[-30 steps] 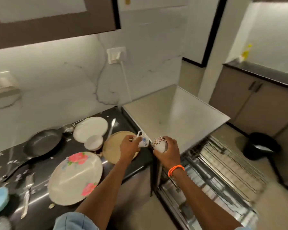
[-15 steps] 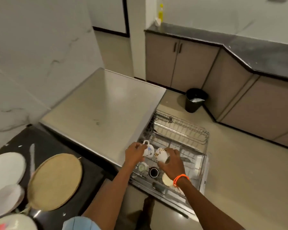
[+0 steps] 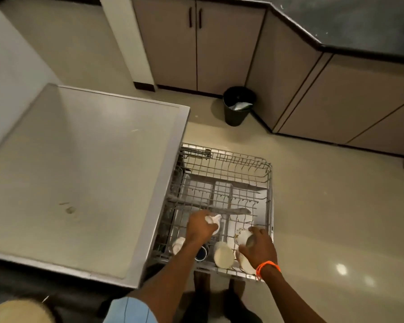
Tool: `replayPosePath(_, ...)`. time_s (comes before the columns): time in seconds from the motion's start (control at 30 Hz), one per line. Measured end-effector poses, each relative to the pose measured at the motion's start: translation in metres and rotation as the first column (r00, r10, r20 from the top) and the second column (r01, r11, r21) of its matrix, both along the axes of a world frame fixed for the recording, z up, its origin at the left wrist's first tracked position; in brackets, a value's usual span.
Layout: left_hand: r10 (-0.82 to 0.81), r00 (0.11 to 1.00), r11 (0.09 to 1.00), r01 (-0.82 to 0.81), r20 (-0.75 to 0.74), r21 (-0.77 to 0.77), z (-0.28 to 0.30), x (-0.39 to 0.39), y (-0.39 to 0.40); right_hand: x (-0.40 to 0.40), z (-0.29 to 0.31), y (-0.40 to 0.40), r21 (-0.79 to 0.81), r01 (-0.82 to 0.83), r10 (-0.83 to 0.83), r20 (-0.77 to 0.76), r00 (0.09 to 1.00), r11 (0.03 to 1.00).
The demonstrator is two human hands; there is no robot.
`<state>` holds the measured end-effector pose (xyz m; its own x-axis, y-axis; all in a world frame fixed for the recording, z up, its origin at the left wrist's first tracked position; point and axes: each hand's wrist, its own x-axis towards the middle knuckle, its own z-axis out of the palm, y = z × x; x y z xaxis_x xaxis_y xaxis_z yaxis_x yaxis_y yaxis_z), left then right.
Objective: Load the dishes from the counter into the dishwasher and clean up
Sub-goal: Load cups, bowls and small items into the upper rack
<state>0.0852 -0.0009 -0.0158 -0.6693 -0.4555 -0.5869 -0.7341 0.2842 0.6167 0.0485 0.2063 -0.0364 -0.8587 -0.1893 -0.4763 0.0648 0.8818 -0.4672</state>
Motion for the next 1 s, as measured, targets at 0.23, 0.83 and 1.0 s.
replayPosePath(0.23, -0.287, 0.957, 0.954, 0.289, 0.038, -0.075, -0.049, -0.053, 0.016, -0.042, -0.042, 0.001, 0.083, 0.047, -0.049, 0.023, 0.999, 0.995)
replayPosePath(0.83, -0.529, 0.835, 0.835, 0.544, 0.152, -0.078, -0.137, -0.086, 0.049, -0.069, -0.108, -0.009, 0.309, -0.041, 0.011, 0.098, 0.995, 0.95)
replayPosePath(1.0, -0.546, 0.822, 0.819, 0.565, 0.165, -0.103, -0.152, -0.082, 0.057, -0.067, -0.121, -0.006, 0.323, -0.049, 0.014, 0.108, 0.994, 0.945)
